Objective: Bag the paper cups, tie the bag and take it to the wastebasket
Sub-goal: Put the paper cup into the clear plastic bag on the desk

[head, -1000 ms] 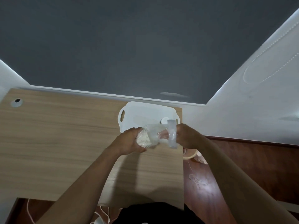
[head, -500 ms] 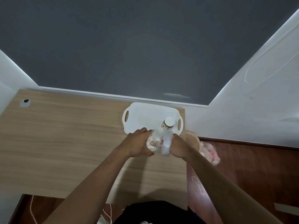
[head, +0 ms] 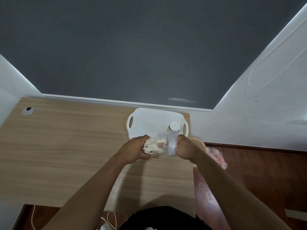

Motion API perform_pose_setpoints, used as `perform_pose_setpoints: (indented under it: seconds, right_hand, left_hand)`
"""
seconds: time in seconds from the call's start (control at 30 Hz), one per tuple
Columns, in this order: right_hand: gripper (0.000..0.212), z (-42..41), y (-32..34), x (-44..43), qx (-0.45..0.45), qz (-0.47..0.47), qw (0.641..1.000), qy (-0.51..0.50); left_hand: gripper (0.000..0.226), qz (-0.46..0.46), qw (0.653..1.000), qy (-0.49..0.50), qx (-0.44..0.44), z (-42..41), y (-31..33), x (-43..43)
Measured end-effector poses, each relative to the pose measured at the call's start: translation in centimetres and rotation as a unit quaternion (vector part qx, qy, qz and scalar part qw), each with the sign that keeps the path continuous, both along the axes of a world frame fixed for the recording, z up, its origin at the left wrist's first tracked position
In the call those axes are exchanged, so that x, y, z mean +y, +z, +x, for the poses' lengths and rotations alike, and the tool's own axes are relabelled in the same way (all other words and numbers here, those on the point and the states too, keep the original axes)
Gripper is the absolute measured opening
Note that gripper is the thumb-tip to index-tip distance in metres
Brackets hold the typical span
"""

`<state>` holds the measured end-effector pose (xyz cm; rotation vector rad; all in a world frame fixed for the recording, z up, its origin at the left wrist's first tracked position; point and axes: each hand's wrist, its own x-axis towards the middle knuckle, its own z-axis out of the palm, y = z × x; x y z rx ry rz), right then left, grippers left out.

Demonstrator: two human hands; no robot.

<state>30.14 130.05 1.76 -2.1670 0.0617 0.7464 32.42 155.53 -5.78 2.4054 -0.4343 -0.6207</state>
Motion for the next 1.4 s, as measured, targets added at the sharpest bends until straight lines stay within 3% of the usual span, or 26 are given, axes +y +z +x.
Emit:
perform_pose_setpoints:
  seconds: [0.07, 0.13, 0.27, 0.4, 0.5, 0.6, 0.63, 0.77, 0.8, 0.87, 1.0, 1.07, 1.1, 1.23, 1.4]
  right_hand:
    - [0.028, 0.4, -0.4, -0.2, -0.014, -0.027, 0.999, 0.010]
    - [0.040, 0.7, -0.8, -0.8, 0.004, -0.022, 1.000, 0.002]
    - [0.020, 1.7, -3.3, -2.6, 0.003, -0.084, 0.996, -0.009]
    - [0.018, 3.7, -11.9, -6.8, -0.027, -0.132, 0.989, 0.064]
    - [0.018, 4.8, -16.1, -9.4, 0.050, -0.094, 0.993, 0.050]
    - [0.009, 2.8, -7.6, -6.5, 0.037, -0.009, 0.999, 0.016]
    - [0.018, 1.6, -2.7, -4.9, 0.029, 0.023, 0.999, -0.024]
    - [0.070, 1.2, 1.2, -5.4, 0.041, 0.089, 0.988, -0.119]
    - [0.076, 1.3, 1.4, -5.9, 0.031, 0.101, 0.985, -0.136]
    - [0.066, 1.4, 2.4, -6.2, -0.001, 0.103, 0.979, -0.178]
    - [0.045, 1.6, 2.5, -6.5, -0.021, 0.170, 0.955, -0.244]
    - [0.030, 1.4, 2.2, -6.1, 0.002, 0.211, 0.944, -0.255]
    - [0.034, 1.3, 1.9, -6.0, 0.012, 0.219, 0.941, -0.257]
    - [0.077, 0.9, -0.4, -5.3, 0.023, 0.221, 0.947, -0.232]
    - [0.039, 0.1, -1.8, -3.3, 0.036, 0.220, 0.956, -0.192]
  left_hand:
    - [0.056, -0.009, 1.000, 0.007, 0.000, 0.1, -0.2, 0.3]
    - [0.062, -0.020, 1.000, 0.013, 0.008, 0.2, -0.5, 0.6]
    - [0.069, -0.031, 0.999, 0.027, 0.003, 0.1, -0.9, 1.2]
    - [0.059, -0.027, 0.999, 0.030, -0.018, 0.1, -1.3, 1.7]
    - [0.044, -0.010, 0.999, 0.035, -0.026, 0.4, -1.7, 2.0]
    - [0.041, 0.043, 0.997, 0.056, -0.028, 0.9, -2.3, 2.6]
    - [0.039, 0.061, 0.996, 0.068, -0.025, 1.1, -2.7, 3.1]
    - [0.030, 0.118, 0.985, 0.124, -0.006, 1.4, -4.2, 5.9]
    - [0.029, 0.127, 0.983, 0.136, -0.001, 1.4, -4.5, 6.6]
    - [0.027, 0.119, 0.976, 0.181, 0.031, 1.3, -4.7, 7.7]
    - [0.037, 0.012, 0.934, 0.315, 0.166, 0.5, -4.4, 7.2]
    - [0.037, -0.050, 0.909, 0.362, 0.199, 0.3, -4.4, 6.1]
    - [0.033, -0.073, 0.903, 0.371, 0.203, 0.2, -4.2, 5.4]
    - [0.020, -0.192, 0.888, 0.366, 0.203, -0.3, -1.4, 1.8]
    - [0.032, -0.373, 0.835, 0.296, 0.274, -0.1, 1.4, -1.5]
